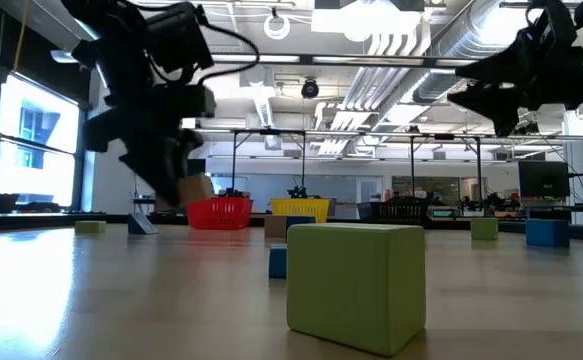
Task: Sort & place blocks by color
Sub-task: Put the brown block into the red basket
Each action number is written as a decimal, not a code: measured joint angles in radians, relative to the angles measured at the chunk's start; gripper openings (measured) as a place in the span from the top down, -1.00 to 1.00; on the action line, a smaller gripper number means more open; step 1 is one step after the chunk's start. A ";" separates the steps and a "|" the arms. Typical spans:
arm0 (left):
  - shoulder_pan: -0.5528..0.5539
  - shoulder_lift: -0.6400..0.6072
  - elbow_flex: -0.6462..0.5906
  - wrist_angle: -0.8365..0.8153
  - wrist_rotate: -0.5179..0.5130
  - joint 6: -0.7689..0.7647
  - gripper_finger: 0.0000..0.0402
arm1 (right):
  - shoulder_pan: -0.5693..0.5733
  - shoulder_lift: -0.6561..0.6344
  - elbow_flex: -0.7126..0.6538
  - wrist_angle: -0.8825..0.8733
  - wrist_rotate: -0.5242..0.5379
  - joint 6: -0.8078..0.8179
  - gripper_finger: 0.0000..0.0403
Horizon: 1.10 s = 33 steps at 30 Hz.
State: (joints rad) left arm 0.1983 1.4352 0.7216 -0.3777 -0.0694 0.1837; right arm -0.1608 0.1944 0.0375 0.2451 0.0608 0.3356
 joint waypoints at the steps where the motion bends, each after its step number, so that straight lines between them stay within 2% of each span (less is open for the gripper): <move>1: 0.005 -0.008 0.000 0.028 -0.033 0.006 0.50 | 0.000 0.006 0.008 0.014 0.001 -0.008 -0.08; 5: 0.045 -0.046 0.001 0.125 -0.185 0.040 0.50 | 0.000 0.048 0.047 0.046 0.003 -0.046 -0.08; 9: 0.126 -0.070 0.001 0.219 -0.233 0.045 0.50 | 0.000 0.114 0.100 0.059 0.035 -0.073 -0.08; 18: 0.331 -0.076 0.001 0.431 -0.234 -0.070 0.50 | 0.000 0.350 0.199 0.057 0.065 -0.110 -0.08; 26: 0.485 -0.062 0.001 0.434 -0.222 -0.275 0.50 | 0.000 0.583 0.293 0.058 0.057 -0.130 -0.08; 33: 0.556 -0.054 0.002 0.435 -0.125 -0.379 0.50 | 0.000 0.777 0.409 0.059 -0.014 -0.135 -0.08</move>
State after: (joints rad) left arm 0.7544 1.3811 0.7231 0.0573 -0.1946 -0.1949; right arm -0.1608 0.9714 0.4469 0.3044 0.0466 0.2006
